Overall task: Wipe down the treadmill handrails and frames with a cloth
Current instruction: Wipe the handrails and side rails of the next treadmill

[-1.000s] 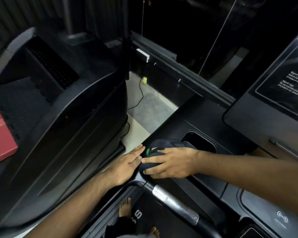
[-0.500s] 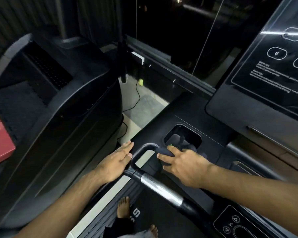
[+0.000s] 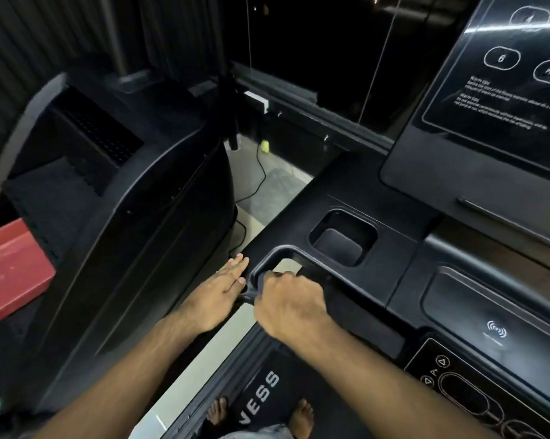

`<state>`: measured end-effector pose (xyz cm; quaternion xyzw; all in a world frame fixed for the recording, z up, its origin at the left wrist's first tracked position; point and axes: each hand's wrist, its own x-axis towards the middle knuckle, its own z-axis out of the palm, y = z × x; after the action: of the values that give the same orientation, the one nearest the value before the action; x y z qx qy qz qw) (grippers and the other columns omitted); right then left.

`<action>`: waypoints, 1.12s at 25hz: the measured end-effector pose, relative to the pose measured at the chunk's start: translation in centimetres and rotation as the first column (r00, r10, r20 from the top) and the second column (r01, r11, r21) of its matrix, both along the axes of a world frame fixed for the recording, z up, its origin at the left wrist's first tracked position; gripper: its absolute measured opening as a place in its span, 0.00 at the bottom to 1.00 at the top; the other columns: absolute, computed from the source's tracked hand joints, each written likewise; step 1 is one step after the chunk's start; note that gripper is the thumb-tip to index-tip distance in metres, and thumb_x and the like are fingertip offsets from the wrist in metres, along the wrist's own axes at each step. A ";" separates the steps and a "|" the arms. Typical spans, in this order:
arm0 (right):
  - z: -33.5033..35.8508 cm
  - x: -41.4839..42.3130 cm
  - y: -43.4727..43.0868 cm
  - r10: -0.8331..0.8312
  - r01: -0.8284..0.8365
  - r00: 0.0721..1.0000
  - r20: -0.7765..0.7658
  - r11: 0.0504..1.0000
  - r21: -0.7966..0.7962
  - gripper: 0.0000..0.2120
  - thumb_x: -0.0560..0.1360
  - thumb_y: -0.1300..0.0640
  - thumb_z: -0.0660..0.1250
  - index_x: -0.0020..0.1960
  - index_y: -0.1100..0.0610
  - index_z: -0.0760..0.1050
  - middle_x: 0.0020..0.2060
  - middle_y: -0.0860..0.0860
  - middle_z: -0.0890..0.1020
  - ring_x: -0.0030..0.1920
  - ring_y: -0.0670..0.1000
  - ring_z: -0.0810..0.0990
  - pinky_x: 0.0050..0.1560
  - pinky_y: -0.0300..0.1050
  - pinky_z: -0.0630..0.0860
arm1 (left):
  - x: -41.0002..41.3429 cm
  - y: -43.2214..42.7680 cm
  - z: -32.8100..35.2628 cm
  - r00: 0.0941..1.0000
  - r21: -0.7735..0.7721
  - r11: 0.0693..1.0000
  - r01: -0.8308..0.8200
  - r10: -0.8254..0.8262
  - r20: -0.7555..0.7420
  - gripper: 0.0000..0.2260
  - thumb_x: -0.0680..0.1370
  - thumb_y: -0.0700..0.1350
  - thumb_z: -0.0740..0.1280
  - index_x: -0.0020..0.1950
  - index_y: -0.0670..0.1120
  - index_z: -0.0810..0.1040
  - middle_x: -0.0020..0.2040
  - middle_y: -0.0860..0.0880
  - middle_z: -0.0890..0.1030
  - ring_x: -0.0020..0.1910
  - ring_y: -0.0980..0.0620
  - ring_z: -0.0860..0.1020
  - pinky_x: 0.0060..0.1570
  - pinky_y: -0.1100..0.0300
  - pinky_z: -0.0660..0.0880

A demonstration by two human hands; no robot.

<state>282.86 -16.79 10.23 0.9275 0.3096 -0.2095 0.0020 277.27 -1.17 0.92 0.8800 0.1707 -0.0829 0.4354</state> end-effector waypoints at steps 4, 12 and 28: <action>-2.0 -2.3 3.5 0.018 0.005 0.995 0.094 0.970 -0.241 0.31 0.82 0.52 0.52 0.79 0.66 0.47 0.73 0.71 0.63 0.67 0.70 0.70 0.63 0.74 0.61 | -0.7 0.8 0.0 0.998 -0.006 0.998 0.064 -0.064 -0.013 0.21 0.85 0.46 0.55 0.78 0.53 0.58 0.77 0.61 0.54 0.76 0.67 0.49 0.77 0.60 0.47; -6.2 -3.6 1.9 -0.110 0.134 0.946 0.305 0.989 -0.059 0.33 0.80 0.43 0.52 0.78 0.62 0.56 0.66 0.68 0.74 0.62 0.68 0.74 0.62 0.67 0.66 | -1.2 1.9 0.1 0.986 -0.006 0.987 0.164 -0.163 0.016 0.22 0.84 0.45 0.55 0.79 0.51 0.58 0.78 0.60 0.53 0.75 0.67 0.49 0.77 0.61 0.47; -6.6 -5.2 -3.0 -0.180 0.242 0.869 0.461 0.967 -0.081 0.43 0.67 0.45 0.72 0.77 0.56 0.61 0.63 0.62 0.75 0.58 0.64 0.73 0.57 0.64 0.68 | -2.1 2.3 0.7 0.936 0.155 0.930 0.332 -0.345 0.066 0.25 0.84 0.46 0.55 0.80 0.50 0.50 0.79 0.57 0.46 0.76 0.63 0.42 0.71 0.68 0.40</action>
<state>277.65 -19.76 3.68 0.9766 0.1824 -0.0089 0.1136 275.12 1.14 1.64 0.9277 0.0014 -0.1038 0.3586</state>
